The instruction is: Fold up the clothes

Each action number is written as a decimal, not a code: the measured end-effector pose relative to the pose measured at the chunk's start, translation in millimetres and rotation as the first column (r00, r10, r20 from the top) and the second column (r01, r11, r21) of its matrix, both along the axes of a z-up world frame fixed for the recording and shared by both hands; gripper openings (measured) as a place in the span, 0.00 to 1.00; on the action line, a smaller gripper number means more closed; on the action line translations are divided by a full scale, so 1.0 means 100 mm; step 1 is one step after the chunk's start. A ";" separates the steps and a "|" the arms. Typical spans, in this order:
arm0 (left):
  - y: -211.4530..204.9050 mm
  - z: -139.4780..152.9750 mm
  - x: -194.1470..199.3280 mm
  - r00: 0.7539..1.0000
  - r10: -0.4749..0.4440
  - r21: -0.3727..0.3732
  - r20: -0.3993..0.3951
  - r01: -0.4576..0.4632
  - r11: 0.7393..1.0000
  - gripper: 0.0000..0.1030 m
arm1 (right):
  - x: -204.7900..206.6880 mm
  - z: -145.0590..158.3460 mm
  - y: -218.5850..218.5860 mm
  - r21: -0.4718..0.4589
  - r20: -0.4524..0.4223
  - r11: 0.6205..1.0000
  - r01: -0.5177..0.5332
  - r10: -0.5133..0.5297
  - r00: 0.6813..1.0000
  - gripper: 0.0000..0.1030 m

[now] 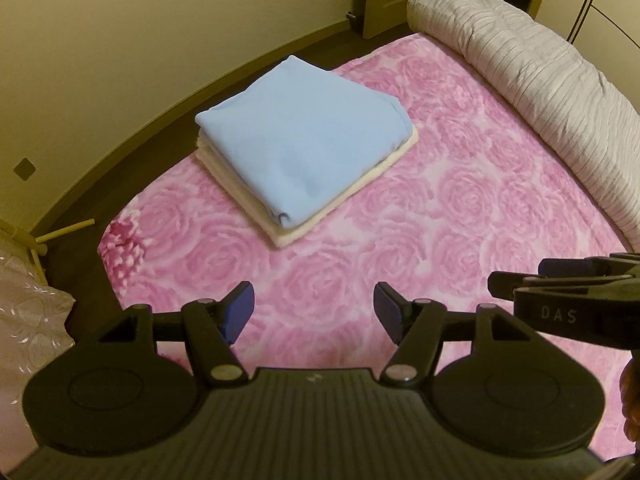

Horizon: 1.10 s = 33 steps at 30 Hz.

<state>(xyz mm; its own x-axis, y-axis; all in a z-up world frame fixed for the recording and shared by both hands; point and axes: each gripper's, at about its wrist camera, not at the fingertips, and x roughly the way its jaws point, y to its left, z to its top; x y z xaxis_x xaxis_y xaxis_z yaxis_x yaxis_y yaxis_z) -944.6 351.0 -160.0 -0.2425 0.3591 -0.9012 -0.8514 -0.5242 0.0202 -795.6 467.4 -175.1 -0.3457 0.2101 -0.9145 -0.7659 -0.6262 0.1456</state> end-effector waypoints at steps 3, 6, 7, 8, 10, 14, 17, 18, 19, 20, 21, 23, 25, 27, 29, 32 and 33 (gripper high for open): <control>0.03 -0.03 -0.05 1.000 0.005 -0.003 -0.001 -0.005 1.000 0.61 | -0.04 -0.05 0.04 -0.010 0.009 1.000 0.000 0.000 1.000 0.56; 0.04 -0.06 -0.10 1.000 0.009 -0.003 -0.005 -0.009 1.000 0.61 | -0.10 -0.09 0.06 -0.017 0.015 1.000 0.001 0.000 1.000 0.56; 0.05 -0.06 -0.12 1.000 0.011 -0.002 -0.004 -0.012 1.000 0.61 | -0.11 -0.09 0.07 -0.019 0.016 1.000 0.000 0.000 1.000 0.56; 0.05 -0.07 -0.14 1.000 0.014 -0.002 -0.004 -0.014 1.000 0.61 | -0.13 -0.10 0.08 -0.020 0.015 1.000 -0.001 0.002 1.000 0.56; 0.07 -0.09 -0.17 1.000 0.015 -0.003 -0.004 -0.015 1.000 0.61 | -0.16 -0.10 0.09 -0.021 0.012 1.000 -0.001 0.001 1.000 0.56; 0.10 -0.12 -0.21 1.000 0.015 -0.001 -0.003 -0.015 1.000 0.61 | -0.23 -0.10 0.13 -0.021 0.006 1.000 0.004 -0.004 1.000 0.56; 0.11 -0.14 -0.22 1.000 0.012 0.001 -0.004 -0.012 1.000 0.61 | -0.27 -0.09 0.15 -0.017 0.004 1.000 0.007 -0.007 1.000 0.56; 0.12 -0.14 -0.22 1.000 0.011 0.002 -0.005 -0.011 1.000 0.61 | -0.27 -0.08 0.15 -0.014 0.005 1.000 0.008 -0.008 1.000 0.56; 0.11 -0.13 -0.23 1.000 0.011 0.005 -0.008 -0.011 1.000 0.61 | -0.28 -0.07 0.15 -0.012 0.005 1.000 0.010 -0.010 1.000 0.56; 0.11 -0.12 -0.23 1.000 0.010 0.007 -0.012 -0.010 1.000 0.61 | -0.28 -0.06 0.15 -0.010 0.005 1.000 0.011 -0.011 1.000 0.56; 0.11 -0.12 -0.23 1.000 0.010 0.010 -0.015 -0.010 1.000 0.61 | -0.29 -0.05 0.15 -0.008 0.005 1.000 0.013 -0.013 1.000 0.56; 0.09 -0.10 -0.24 1.000 0.010 0.018 -0.021 -0.010 1.000 0.61 | -0.29 -0.03 0.13 -0.006 0.003 1.000 0.015 -0.015 1.000 0.56; 0.07 -0.07 -0.24 1.000 0.011 0.028 -0.027 -0.010 1.000 0.61 | -0.29 -0.01 0.11 -0.002 0.001 1.000 0.017 -0.017 1.000 0.56; 0.05 -0.04 -0.25 0.999 0.014 0.041 -0.035 -0.012 0.999 0.61 | -0.29 0.01 0.08 0.002 -0.001 1.000 0.019 -0.019 1.000 0.56; -0.01 0.03 -0.24 0.998 0.022 0.078 -0.061 -0.017 0.997 0.61 | -0.29 0.05 0.03 0.007 -0.004 1.000 0.020 -0.020 1.000 0.56; -0.11 0.13 -0.23 0.995 0.030 0.133 -0.096 -0.017 0.991 0.61 | -0.29 0.11 -0.05 0.017 -0.011 1.000 0.021 -0.021 1.000 0.56; -0.14 0.16 -0.23 0.994 0.031 0.149 -0.103 -0.015 0.989 0.61 | -0.29 0.13 -0.08 0.022 -0.015 0.999 0.025 -0.024 1.000 0.56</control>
